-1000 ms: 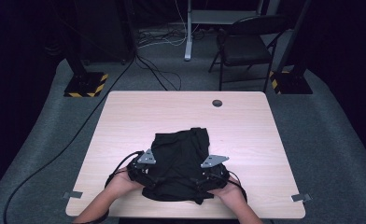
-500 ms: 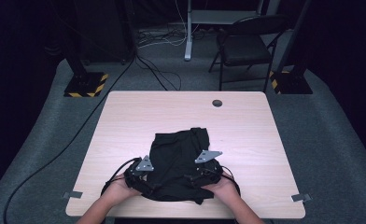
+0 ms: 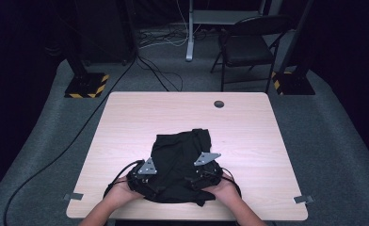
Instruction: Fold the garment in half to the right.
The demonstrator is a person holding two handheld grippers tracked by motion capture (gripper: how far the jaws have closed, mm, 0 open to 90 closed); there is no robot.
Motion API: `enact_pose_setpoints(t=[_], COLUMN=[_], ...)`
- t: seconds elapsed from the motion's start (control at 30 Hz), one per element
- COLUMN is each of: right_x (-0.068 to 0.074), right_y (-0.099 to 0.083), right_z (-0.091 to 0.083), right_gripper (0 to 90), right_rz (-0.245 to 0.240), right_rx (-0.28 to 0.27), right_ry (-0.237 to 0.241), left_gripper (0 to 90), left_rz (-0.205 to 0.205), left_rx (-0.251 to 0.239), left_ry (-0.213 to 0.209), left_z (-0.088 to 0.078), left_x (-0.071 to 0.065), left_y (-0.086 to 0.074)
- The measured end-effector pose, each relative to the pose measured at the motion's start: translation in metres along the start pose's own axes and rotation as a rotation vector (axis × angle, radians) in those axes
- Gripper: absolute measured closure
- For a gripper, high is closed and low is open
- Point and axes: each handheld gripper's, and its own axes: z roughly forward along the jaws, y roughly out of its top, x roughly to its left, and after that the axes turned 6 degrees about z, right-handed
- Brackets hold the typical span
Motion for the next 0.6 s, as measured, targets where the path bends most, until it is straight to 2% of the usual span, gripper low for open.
enact_pose_setpoints(t=[0.07, 0.17, 0.27, 0.4, 0.6], right_x=[-0.001, -0.008, -0.013, -0.011, -0.004], right_y=[-0.001, -0.006, -0.008, -0.007, -0.005], right_z=[0.000, 0.006, 0.006, 0.003, -0.006], right_gripper=[18.4, 16.9, 18.1, 18.2, 18.1], right_rz=[0.000, 0.027, 0.046, 0.043, 0.028], right_rx=[0.010, 0.061, 0.039, 0.038, 0.000], right_ry=[-0.009, -0.022, 0.004, -0.020, -0.023], left_gripper=[13.8, 13.0, 13.0, 13.5, 13.0], left_rz=[0.005, 0.009, 0.010, 0.031, -0.005], left_rx=[0.003, 0.003, 0.007, 0.006, -0.030], left_ry=[-0.007, -0.009, -0.011, 0.000, -0.005], left_z=[0.002, 0.003, 0.003, 0.002, 0.002], left_x=[0.000, 0.001, 0.001, -0.001, 0.005], left_y=[0.000, 0.000, 0.000, 0.003, 0.005])
